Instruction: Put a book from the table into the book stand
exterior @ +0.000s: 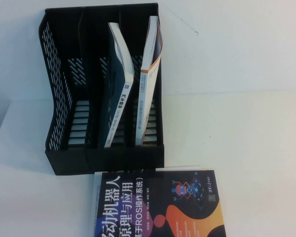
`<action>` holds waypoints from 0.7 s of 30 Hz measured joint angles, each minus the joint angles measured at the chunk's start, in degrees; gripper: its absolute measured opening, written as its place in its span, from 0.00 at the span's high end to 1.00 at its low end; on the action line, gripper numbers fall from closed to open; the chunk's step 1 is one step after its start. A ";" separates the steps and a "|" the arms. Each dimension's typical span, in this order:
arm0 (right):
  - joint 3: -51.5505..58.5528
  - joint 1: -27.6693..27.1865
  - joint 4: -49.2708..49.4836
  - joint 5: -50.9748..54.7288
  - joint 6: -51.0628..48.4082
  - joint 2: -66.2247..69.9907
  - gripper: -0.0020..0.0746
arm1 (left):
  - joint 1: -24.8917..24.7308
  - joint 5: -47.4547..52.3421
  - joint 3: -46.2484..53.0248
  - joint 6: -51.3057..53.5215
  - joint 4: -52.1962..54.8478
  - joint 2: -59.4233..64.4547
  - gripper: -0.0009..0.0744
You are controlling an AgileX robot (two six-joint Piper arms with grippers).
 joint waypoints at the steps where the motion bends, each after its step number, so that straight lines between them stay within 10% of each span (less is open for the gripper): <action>1: 0.00 0.00 0.00 -3.12 0.00 0.00 0.97 | 0.00 -3.07 0.00 0.89 0.60 0.00 0.99; 15: 0.00 0.00 -0.43 -30.71 0.00 0.00 0.97 | 0.00 -24.84 0.00 2.36 3.06 0.00 0.99; 21: -2.06 0.00 -0.57 -23.48 0.15 -0.09 0.97 | 0.00 -14.99 -3.28 2.36 -0.63 0.00 0.99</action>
